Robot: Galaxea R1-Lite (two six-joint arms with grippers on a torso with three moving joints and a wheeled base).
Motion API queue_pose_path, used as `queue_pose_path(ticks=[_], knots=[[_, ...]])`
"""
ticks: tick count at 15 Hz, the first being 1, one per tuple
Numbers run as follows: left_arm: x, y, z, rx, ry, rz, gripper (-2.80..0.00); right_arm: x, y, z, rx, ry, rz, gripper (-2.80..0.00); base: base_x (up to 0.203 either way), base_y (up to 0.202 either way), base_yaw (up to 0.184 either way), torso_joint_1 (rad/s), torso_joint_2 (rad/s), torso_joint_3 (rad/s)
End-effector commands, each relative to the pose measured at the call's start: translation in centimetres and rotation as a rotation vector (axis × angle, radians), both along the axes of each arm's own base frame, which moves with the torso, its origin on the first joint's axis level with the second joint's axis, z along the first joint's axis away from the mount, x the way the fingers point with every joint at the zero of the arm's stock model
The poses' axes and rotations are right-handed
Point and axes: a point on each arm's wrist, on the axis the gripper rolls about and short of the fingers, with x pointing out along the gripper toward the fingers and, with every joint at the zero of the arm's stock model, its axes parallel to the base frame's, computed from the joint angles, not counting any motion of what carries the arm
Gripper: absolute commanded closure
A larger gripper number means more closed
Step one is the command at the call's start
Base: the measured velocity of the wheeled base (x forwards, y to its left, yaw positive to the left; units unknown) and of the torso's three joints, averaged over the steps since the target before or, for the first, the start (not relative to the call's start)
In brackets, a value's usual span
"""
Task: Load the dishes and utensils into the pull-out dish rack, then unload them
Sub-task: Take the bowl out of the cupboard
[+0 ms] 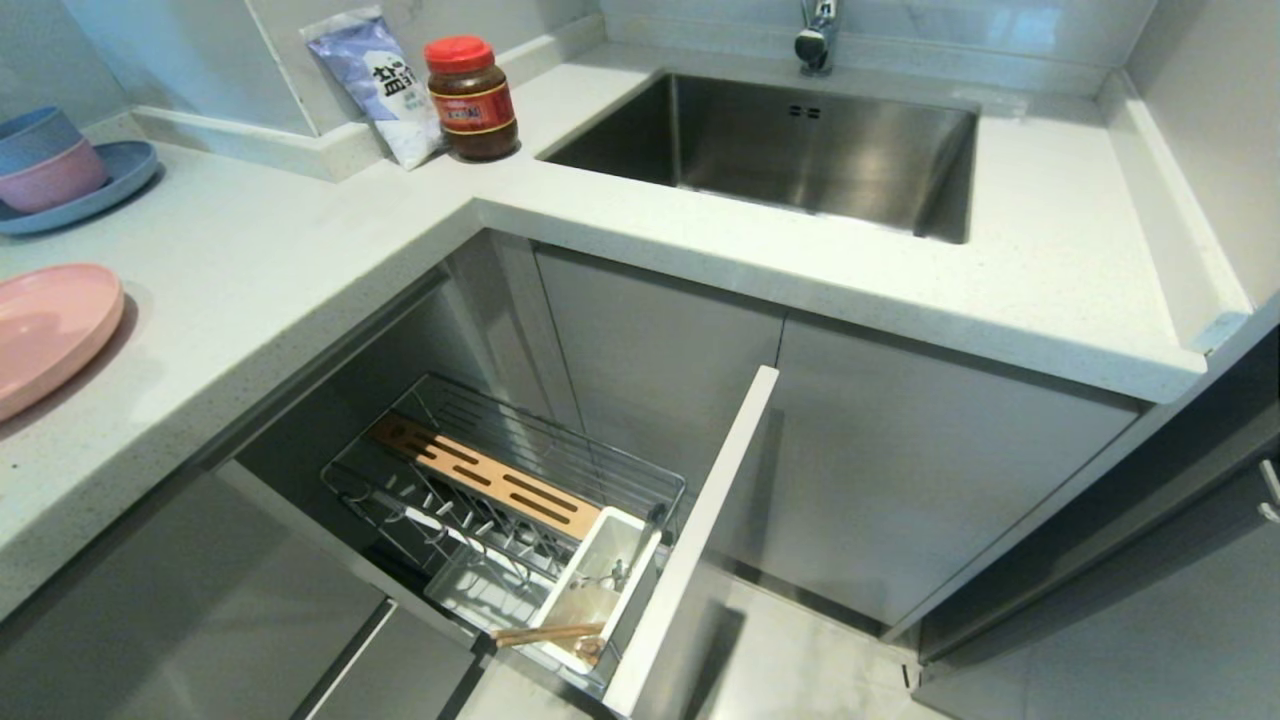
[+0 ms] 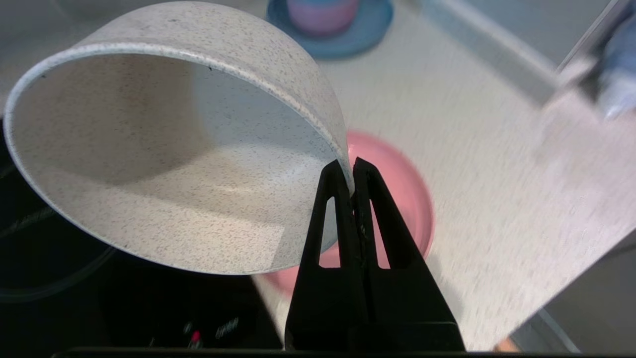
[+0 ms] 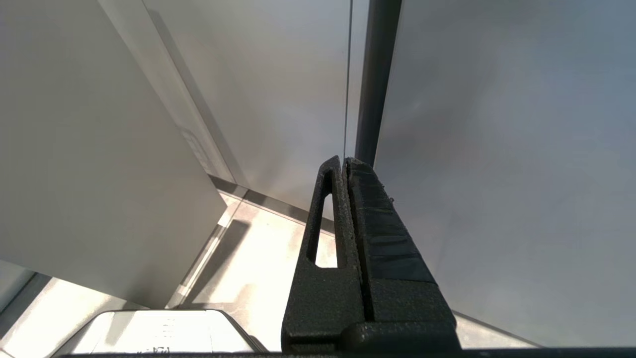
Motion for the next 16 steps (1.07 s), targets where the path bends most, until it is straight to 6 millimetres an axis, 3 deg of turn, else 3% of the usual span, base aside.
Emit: queue_pose_path(ticks=[1, 5, 9, 16], knots=[[1.4, 1.6, -0.8, -0.114, 0.162, -0.017, 0.00, 0.0, 0.0, 0.0, 0.000, -0.001, 0.000, 0.00, 0.000, 0.000, 0.000, 0.000, 0.00, 0.000], [2.5, 2.8, -1.9, -0.128, 0.369, -0.082, 0.00, 0.0, 0.0, 0.0, 0.000, -0.003, 0.000, 0.00, 0.000, 0.000, 0.000, 0.000, 0.00, 0.000], [2.8, 2.6, -3.2, -0.096, 0.515, -0.176, 0.00, 0.0, 0.0, 0.0, 0.000, -0.001, 0.000, 0.00, 0.000, 0.000, 0.000, 0.000, 0.00, 0.000], [4.3, 3.7, -4.2, -0.082, 0.530, -0.317, 0.00, 0.0, 0.0, 0.0, 0.000, -0.001, 0.000, 0.00, 0.000, 0.000, 0.000, 0.000, 0.00, 0.000]])
